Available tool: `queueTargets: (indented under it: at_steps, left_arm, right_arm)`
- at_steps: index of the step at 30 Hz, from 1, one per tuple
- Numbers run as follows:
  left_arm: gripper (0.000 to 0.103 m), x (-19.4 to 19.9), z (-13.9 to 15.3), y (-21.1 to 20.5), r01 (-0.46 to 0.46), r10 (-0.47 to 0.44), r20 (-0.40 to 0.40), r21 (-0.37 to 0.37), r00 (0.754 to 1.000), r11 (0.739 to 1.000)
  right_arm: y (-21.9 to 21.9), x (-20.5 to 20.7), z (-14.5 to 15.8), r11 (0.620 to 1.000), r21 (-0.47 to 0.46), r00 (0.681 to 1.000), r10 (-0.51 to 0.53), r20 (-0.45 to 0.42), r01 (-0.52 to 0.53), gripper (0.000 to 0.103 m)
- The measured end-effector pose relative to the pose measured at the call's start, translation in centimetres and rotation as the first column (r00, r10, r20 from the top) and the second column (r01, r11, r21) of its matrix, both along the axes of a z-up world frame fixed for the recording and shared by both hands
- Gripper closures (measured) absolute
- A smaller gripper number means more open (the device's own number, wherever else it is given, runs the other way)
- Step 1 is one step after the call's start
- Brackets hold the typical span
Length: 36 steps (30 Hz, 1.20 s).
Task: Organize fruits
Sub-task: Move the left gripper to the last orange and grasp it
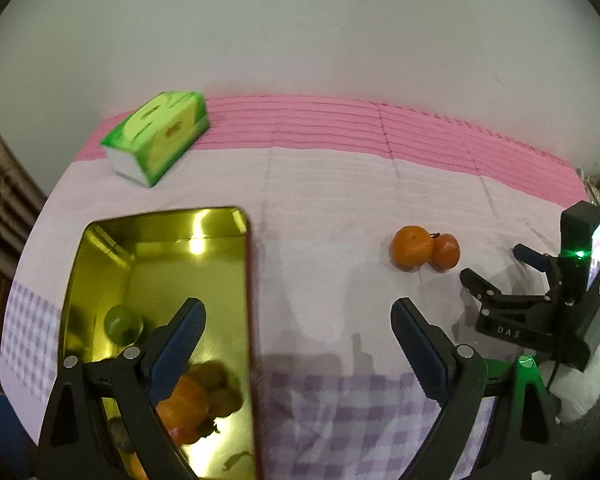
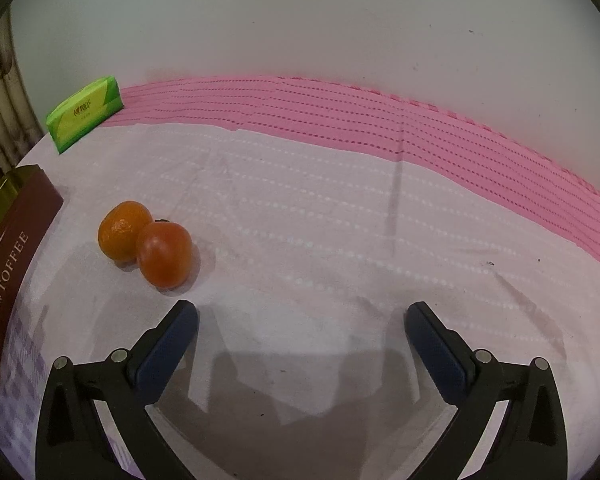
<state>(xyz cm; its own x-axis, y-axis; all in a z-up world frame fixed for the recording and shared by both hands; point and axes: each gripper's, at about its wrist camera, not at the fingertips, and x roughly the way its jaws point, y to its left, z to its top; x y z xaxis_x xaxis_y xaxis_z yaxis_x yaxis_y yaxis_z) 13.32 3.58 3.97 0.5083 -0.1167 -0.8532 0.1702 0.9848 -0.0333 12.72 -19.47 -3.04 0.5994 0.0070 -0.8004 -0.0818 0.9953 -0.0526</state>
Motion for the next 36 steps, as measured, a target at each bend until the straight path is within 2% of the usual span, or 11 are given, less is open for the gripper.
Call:
queueTargets:
  at_steps: [10, 13, 21, 25, 32, 36]
  left_arm:
    - [0.011, 2.4, -2.0, -3.5, 0.135, -0.135, -0.045, -0.008, 0.99, 0.991]
    - [0.016, 3.3, -2.4, -4.2, 0.177, -0.18, -0.064, -0.046, 0.982, 0.983]
    - [0.028, 5.1, -3.5, -6.1, 0.264, -0.27, -0.104, -0.073, 0.957, 0.962]
    - [0.035, 5.3, -4.5, -7.1, 0.293, -0.298, -0.12, -0.06, 0.947, 0.954]
    - [0.037, 5.8, -5.2, -8.2, 0.336, -0.342, -0.123, -0.064, 0.932, 0.94]
    - [0.042, 6.4, -5.7, -8.7, 0.342, -0.35, -0.133, -0.078, 0.927, 0.936]
  right_arm:
    - [-0.1, -0.2, 0.1, 1.0, 0.0, 1.0, -0.001, 0.001, 0.001, 0.0]
    - [-0.1, -0.3, 0.1, 1.0, -0.001, 1.0, -0.001, 0.001, 0.001, 0.0]
    - [0.1, 0.1, -0.1, 1.0, 0.0, 1.0, -0.001, 0.001, 0.001, 0.0]
    - [0.1, 0.1, -0.1, 1.0, -0.001, 1.0, -0.001, 0.001, 0.001, 0.0]
    - [0.1, 0.1, -0.1, 1.0, -0.001, 1.0, -0.002, 0.001, 0.002, 0.0]
    - [0.1, 0.1, -0.1, 1.0, -0.001, 1.0, -0.003, 0.001, 0.003, 0.0]
